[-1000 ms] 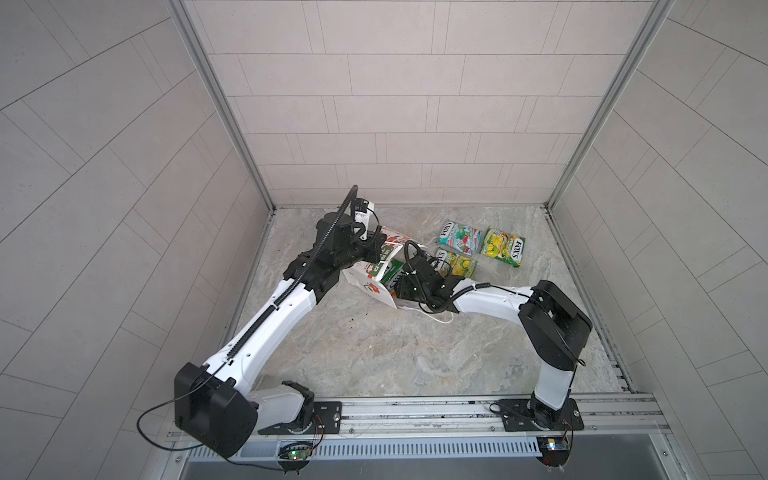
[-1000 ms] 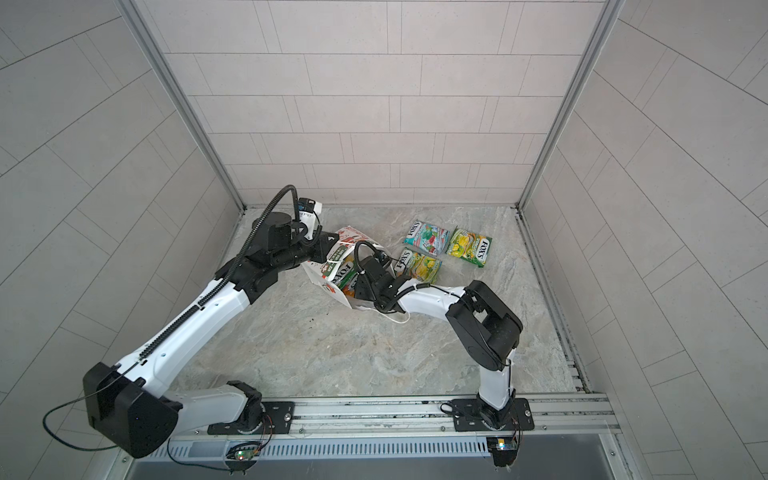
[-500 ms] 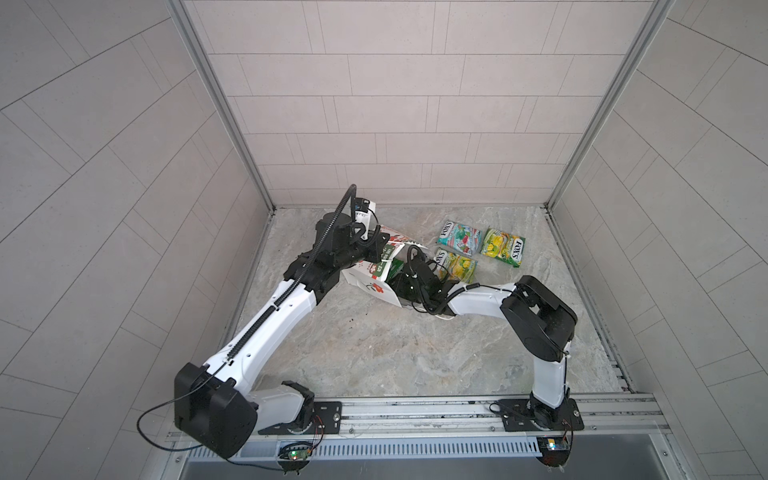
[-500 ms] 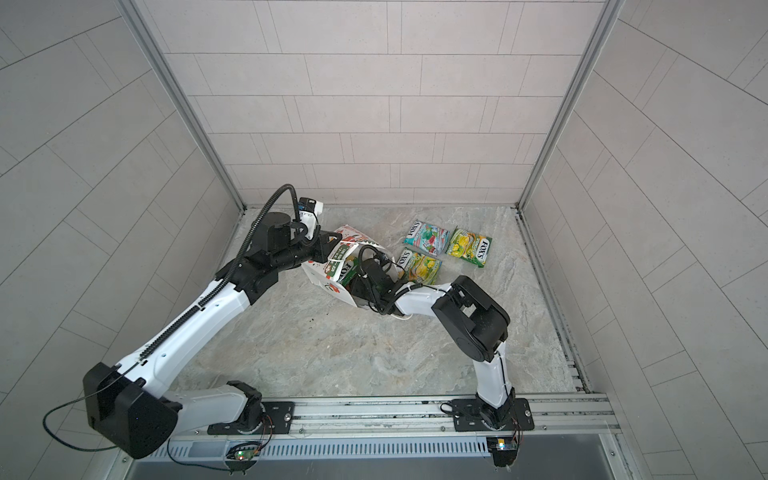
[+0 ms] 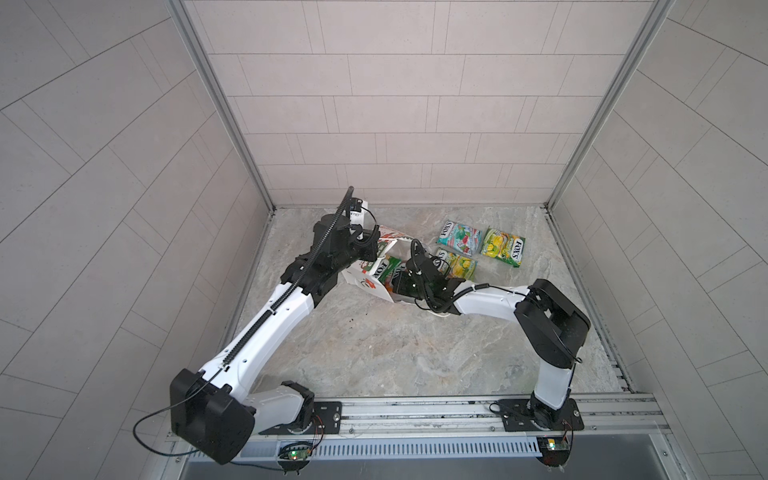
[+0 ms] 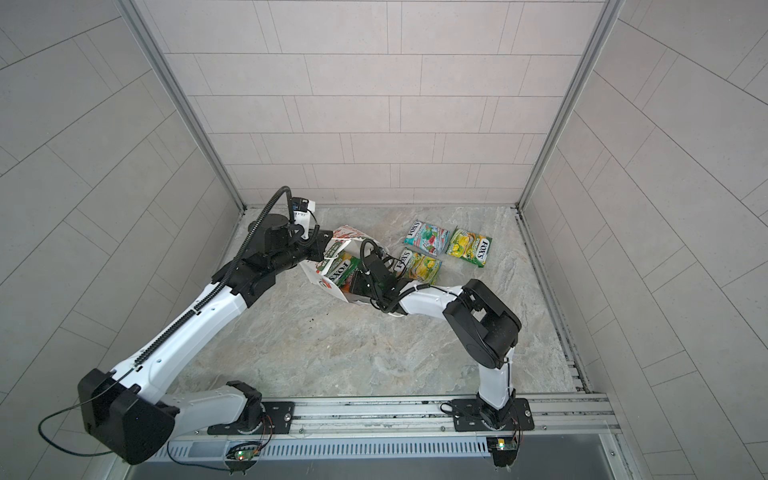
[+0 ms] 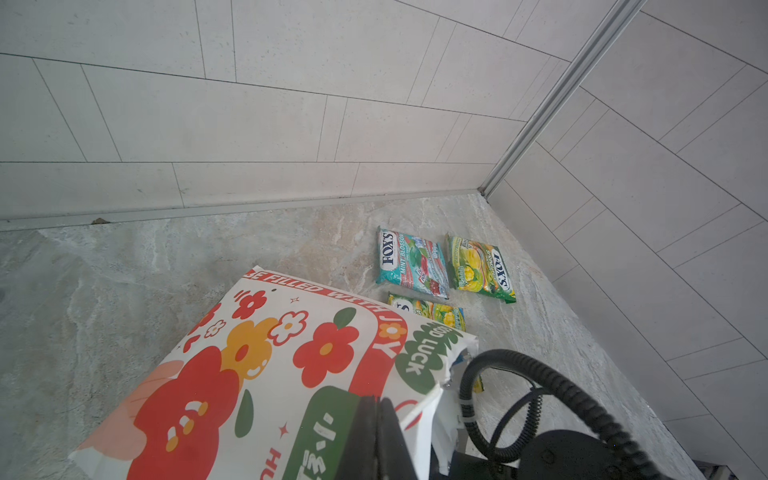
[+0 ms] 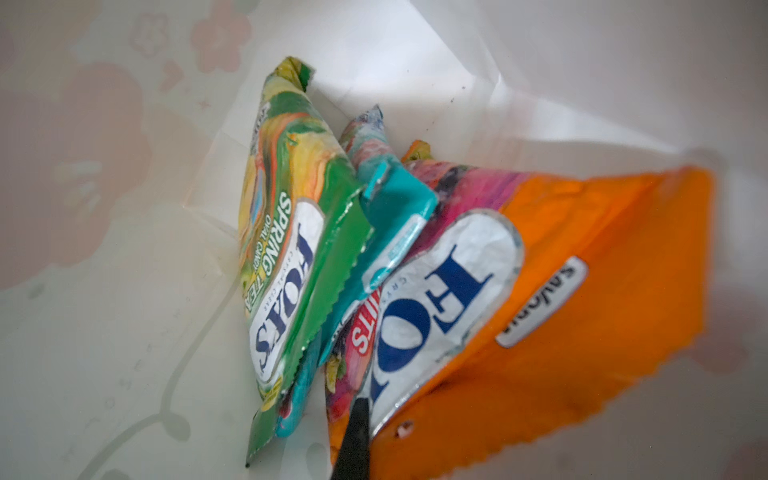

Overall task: Take the snacks out of the paper bag
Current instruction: 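Lower the right gripper and close on the orange FOX'S packet, then lift the orange packet out of the bag with the right gripper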

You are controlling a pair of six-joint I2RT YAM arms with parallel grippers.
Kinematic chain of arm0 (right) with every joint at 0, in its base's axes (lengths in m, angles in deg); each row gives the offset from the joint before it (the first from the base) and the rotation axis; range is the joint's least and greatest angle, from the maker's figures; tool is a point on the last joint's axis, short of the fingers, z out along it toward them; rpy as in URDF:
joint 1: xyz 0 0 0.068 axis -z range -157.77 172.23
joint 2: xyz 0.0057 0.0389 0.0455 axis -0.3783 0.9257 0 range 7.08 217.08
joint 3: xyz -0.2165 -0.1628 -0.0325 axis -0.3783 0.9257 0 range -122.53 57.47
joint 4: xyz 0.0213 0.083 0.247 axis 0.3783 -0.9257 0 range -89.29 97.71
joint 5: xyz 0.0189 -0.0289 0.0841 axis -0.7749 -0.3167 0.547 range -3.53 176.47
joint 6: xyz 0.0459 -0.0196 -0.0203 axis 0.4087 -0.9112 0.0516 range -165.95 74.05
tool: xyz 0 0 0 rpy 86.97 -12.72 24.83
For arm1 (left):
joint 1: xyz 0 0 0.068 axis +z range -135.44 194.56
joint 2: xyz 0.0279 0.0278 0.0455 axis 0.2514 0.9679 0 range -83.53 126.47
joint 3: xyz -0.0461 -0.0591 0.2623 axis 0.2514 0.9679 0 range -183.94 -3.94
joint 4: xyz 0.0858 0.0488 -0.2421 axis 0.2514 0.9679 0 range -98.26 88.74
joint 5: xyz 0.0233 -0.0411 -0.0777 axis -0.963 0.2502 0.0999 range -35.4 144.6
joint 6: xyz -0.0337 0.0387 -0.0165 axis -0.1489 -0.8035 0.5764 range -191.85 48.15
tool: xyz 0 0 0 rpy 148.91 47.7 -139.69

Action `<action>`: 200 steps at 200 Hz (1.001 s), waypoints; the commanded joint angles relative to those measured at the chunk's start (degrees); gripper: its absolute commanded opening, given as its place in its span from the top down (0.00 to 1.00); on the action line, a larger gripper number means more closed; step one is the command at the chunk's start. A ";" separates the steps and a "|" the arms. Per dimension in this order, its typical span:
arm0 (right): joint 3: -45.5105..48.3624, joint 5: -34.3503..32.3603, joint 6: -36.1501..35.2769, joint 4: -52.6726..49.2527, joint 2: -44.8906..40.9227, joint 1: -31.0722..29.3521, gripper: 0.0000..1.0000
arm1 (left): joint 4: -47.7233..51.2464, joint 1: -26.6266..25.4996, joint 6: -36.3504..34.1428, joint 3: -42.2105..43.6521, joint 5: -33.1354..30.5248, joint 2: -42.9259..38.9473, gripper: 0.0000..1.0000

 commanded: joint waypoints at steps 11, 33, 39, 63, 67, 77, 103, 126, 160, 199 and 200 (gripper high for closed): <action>0.79 0.12 -4.56 -3.10 -4.94 0.24 1.00 | 1.08 0.01 -1.13 0.33 -2.14 -0.96 1.00; 0.23 0.87 -7.06 -4.67 -6.54 0.48 1.00 | 1.06 0.01 -1.22 0.37 -2.33 -0.87 1.00; -0.07 1.20 -7.73 -5.49 -7.03 0.55 1.00 | 1.08 0.06 -1.29 0.33 -2.41 -1.02 1.00; -1.35 2.04 -10.24 -8.04 -8.71 0.98 1.00 | 1.09 0.01 -1.53 0.38 -2.38 -0.96 1.00; -1.52 2.16 -10.57 -8.27 -9.09 0.92 1.00 | 1.08 0.09 -1.57 0.39 -2.41 -0.98 1.00; -1.78 2.22 -11.43 -8.88 -9.84 0.96 1.00 | 1.13 0.03 -1.57 0.34 -2.43 -0.87 1.00; -2.47 2.11 -13.23 -9.99 -11.95 1.05 1.00 | 1.15 0.01 -1.56 0.31 -2.44 -0.72 1.00; -2.91 1.58 -14.93 -10.59 -14.33 1.04 1.00 | 1.34 0.02 -1.55 0.26 -2.58 -0.52 1.00; -2.78 0.12 -17.68 -10.83 -18.25 1.07 1.00 | 1.45 0.01 -1.57 0.23 -2.79 -0.48 1.00; -3.76 1.23 -20.18 -11.92 -21.71 1.04 1.00 | 1.64 0.07 -1.57 0.17 -2.85 -0.30 1.00; -3.83 1.24 -20.31 -11.93 -21.74 1.06 1.00 | 1.61 0.04 -1.57 0.19 -2.85 -0.28 1.00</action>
